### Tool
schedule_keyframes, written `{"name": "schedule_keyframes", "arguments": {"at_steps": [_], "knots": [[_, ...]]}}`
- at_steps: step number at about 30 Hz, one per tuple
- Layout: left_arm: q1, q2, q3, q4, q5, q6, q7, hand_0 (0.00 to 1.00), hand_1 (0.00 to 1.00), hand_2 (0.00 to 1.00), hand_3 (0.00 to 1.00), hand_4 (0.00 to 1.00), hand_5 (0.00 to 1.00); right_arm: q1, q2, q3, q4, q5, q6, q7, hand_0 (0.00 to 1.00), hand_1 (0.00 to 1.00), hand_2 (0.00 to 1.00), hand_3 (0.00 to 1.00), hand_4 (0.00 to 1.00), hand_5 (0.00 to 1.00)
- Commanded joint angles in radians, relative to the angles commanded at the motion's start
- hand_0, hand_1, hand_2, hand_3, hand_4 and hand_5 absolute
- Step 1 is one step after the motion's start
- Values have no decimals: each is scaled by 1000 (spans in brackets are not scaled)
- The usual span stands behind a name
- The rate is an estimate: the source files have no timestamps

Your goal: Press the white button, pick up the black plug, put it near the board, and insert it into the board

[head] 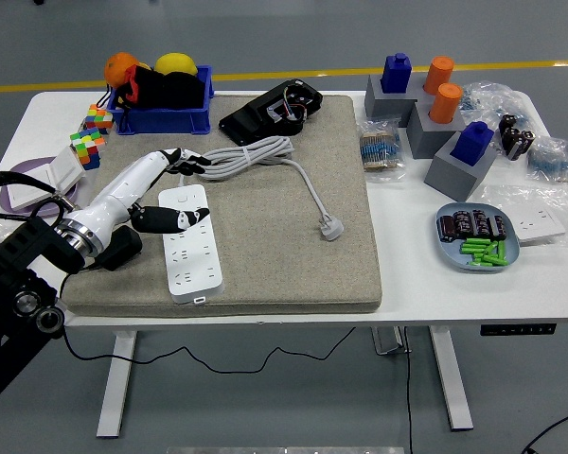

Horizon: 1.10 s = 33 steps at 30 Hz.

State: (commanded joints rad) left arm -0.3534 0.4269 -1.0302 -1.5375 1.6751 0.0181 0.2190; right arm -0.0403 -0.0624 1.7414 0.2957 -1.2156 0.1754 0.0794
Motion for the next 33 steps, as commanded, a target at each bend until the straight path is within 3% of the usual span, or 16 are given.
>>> {"name": "schedule_keyframes", "arguments": {"at_steps": [1,5,6,11,12,21,26,33], "knots": [[-3,1,3,3,-2,0,2,258,333,401,696,751,2,0,0,0,0,0,0,0,721,700,686,624,726,441],[-99,23,59,112,-34,-5,23,258,333,401,696,751,2,3,0,3,-3,-2,0,-1,721,700,686,624,726,441],[-116,27,70,134,-44,-9,28,124,146,202,698,530,2,4,0,4,-4,-3,0,-1,721,701,686,624,727,443],[-198,47,159,229,-99,-34,81,124,146,202,698,530,2,8,-3,8,-4,-2,-1,0,721,701,686,624,727,443],[-207,49,174,237,-105,-37,88,42,42,135,739,209,2,8,-3,8,-4,-2,-1,-1,722,701,685,624,727,443],[-338,54,347,352,-152,-54,143,33,36,124,733,189,2,15,-5,10,-7,-1,-1,-1,721,701,685,623,727,443],[-395,31,439,424,-179,-61,143,29,32,115,708,171,2,19,-7,8,-6,1,-1,-1,720,701,686,623,726,442],[-424,-1,508,467,-201,-64,137,25,29,112,703,162,2,19,-6,9,-8,0,0,-2,721,701,686,622,726,443]]}}
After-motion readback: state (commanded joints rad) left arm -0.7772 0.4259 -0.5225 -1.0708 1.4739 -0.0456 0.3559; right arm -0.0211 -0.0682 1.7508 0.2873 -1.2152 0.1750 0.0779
